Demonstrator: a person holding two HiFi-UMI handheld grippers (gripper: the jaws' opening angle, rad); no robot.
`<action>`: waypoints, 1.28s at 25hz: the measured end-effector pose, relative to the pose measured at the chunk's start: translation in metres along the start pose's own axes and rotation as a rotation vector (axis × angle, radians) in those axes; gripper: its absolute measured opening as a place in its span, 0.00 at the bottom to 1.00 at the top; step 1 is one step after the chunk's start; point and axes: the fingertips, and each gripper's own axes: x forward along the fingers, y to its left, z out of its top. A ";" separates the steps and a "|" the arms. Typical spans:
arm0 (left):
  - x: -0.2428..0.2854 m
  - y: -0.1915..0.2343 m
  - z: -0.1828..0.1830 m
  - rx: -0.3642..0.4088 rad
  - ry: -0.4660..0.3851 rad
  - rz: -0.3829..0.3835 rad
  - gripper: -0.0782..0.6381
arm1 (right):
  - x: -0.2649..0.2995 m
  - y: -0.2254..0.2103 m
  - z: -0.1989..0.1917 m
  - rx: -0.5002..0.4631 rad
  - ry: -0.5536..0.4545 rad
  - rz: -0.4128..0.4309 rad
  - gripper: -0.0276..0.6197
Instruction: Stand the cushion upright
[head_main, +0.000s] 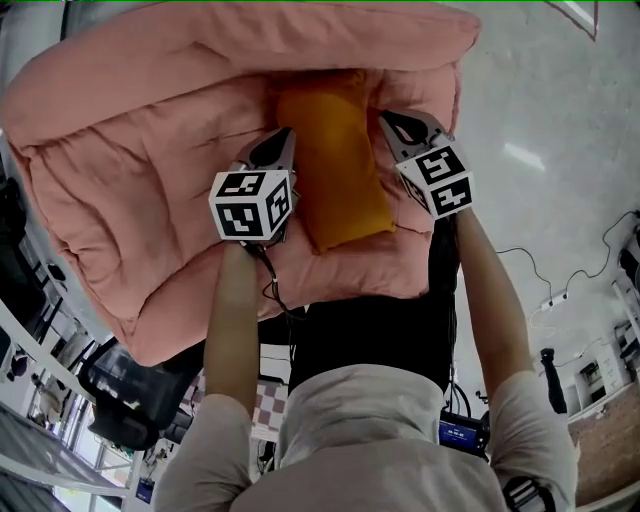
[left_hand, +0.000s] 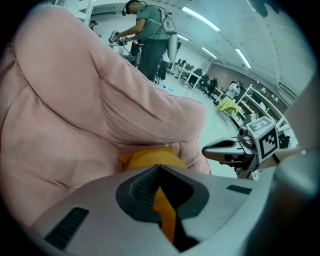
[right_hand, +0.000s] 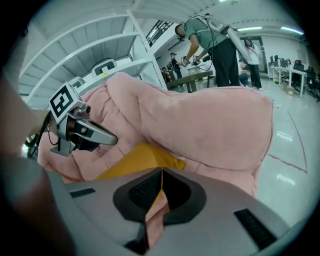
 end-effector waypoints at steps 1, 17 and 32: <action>0.004 0.002 -0.001 -0.008 0.005 -0.001 0.13 | 0.004 -0.001 -0.003 0.007 0.004 0.009 0.05; 0.039 0.033 0.004 -0.108 0.107 -0.120 0.25 | 0.059 -0.010 -0.001 0.159 0.036 0.198 0.21; 0.072 0.048 -0.016 -0.241 0.215 -0.210 0.40 | 0.091 -0.004 -0.021 0.437 0.041 0.348 0.44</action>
